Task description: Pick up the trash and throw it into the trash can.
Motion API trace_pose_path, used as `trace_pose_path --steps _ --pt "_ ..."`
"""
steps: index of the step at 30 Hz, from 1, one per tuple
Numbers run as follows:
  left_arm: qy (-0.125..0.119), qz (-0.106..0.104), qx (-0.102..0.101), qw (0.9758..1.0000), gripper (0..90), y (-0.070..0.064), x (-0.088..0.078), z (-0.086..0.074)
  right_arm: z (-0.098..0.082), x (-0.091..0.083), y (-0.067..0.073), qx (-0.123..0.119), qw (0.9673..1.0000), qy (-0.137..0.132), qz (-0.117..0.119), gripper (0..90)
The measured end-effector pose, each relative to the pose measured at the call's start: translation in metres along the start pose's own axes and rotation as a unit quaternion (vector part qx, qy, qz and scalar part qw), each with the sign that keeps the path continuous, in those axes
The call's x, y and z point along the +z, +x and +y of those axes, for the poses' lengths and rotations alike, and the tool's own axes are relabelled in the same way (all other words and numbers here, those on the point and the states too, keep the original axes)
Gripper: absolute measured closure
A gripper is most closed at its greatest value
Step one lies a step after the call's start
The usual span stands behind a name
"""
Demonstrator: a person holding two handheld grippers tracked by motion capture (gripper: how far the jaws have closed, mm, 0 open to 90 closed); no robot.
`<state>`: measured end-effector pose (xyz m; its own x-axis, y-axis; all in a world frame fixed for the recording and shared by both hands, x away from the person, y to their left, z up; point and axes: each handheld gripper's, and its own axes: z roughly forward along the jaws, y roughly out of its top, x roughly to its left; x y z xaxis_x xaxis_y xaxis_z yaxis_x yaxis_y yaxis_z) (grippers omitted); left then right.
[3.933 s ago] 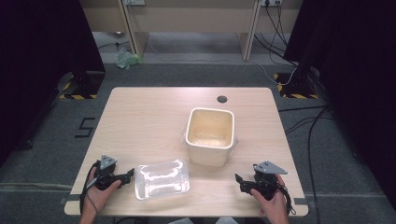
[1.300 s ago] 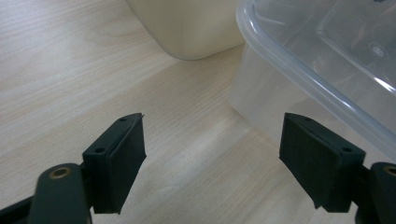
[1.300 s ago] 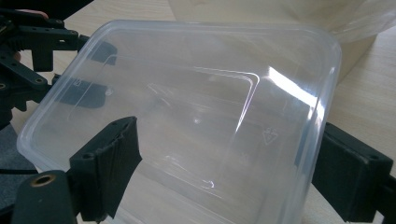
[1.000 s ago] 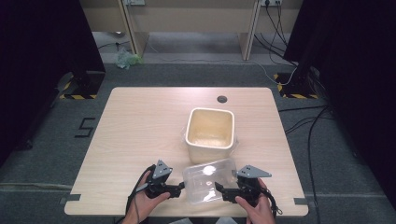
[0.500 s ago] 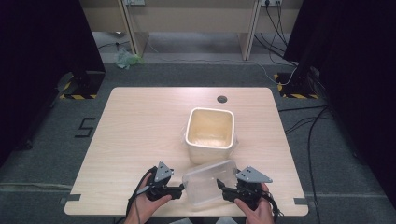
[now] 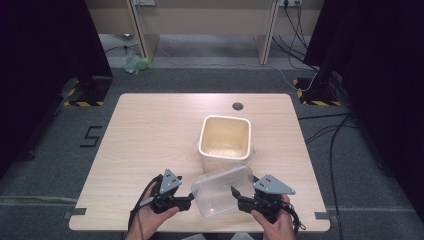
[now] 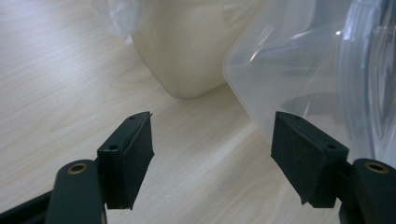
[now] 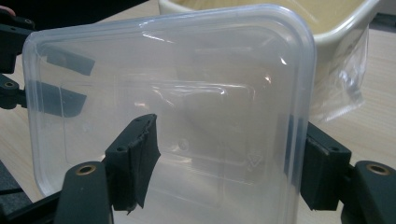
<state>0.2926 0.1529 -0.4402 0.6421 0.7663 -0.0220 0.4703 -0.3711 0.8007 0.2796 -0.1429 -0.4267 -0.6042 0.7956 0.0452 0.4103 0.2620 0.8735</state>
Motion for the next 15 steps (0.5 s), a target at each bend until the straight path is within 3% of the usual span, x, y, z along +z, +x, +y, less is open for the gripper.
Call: trace_pose_path --steps 5,15 --pt "-0.002 0.003 0.007 1.0000 29.0 0.001 -0.010 0.008 0.011 -0.006 0.003 0.000 0.9999 -0.008 0.006 30.8" --pt "-0.013 0.010 0.015 0.9998 29.0 -0.002 -0.030 0.016 0.032 -0.020 0.018 -0.025 0.9995 -0.017 -0.004 30.6"
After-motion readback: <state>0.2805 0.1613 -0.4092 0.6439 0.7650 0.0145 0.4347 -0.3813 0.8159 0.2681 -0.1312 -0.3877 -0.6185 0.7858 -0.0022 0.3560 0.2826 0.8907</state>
